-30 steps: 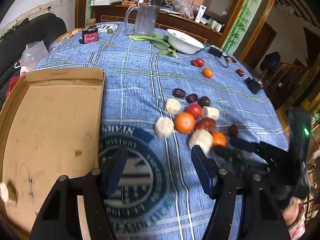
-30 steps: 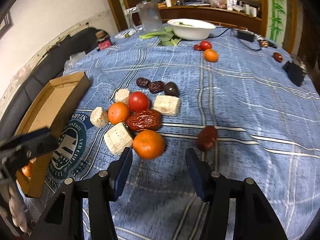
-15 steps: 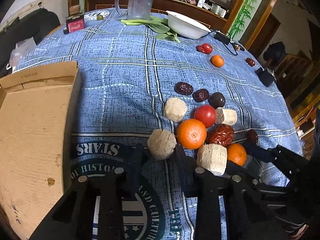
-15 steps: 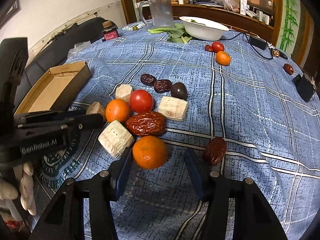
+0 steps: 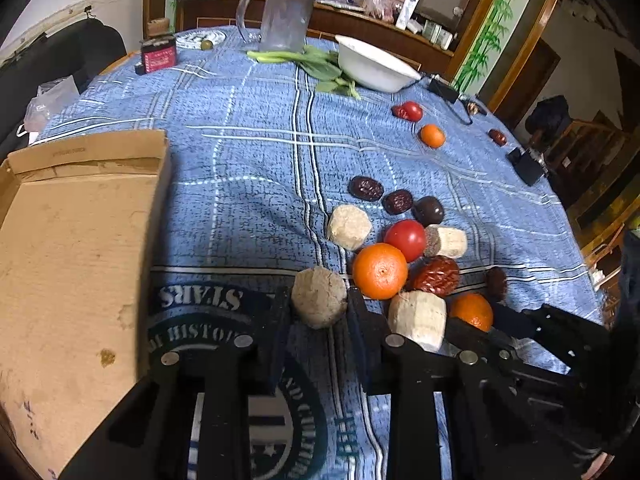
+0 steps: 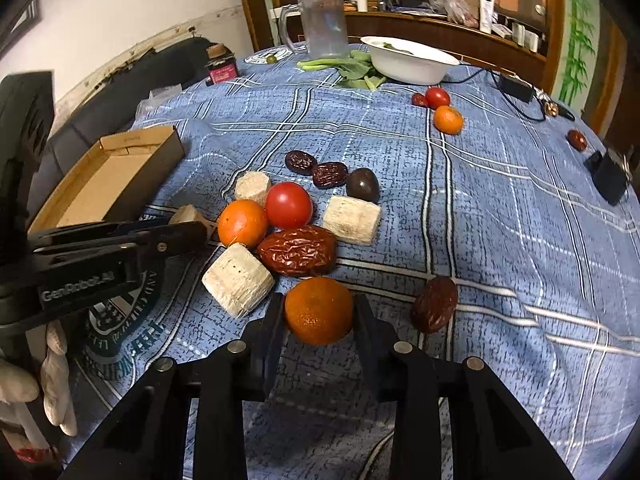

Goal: Organize fruits
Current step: 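Grasp a beige cylindrical cake with the left gripper while the right gripper grasps an orange, then carry the cake and orange over the cardboard tray with both grippers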

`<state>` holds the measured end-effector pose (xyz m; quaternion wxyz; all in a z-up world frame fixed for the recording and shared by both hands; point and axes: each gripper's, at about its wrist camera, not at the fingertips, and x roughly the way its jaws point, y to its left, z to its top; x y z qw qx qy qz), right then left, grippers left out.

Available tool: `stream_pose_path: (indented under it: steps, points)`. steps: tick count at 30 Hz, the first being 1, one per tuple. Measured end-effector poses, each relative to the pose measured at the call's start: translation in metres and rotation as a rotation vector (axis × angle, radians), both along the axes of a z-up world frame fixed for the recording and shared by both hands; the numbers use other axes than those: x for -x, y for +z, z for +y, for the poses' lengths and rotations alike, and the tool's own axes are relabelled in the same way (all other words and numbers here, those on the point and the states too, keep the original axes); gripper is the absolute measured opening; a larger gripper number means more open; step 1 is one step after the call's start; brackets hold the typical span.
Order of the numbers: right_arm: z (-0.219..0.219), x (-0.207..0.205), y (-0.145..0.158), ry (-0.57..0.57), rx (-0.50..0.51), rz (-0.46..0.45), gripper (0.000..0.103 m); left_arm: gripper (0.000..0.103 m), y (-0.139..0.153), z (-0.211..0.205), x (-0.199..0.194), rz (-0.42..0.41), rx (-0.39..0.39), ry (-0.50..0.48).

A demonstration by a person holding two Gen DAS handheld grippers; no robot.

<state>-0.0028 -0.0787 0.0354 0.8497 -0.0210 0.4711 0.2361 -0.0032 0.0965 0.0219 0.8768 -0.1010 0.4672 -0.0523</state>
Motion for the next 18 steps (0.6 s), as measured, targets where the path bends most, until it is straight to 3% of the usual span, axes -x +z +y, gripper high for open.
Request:
stream_pose_path:
  steps: [10, 18]
  points:
    - [0.004, 0.034, 0.035, 0.008, -0.058, -0.041, 0.036, 0.027, 0.039, 0.044, 0.053, -0.083, 0.034, 0.051]
    - [0.076, 0.069, 0.071, 0.157, -0.132, -0.05, 0.036, 0.027, 0.047, 0.131, 0.092, -0.083, -0.022, 0.211]
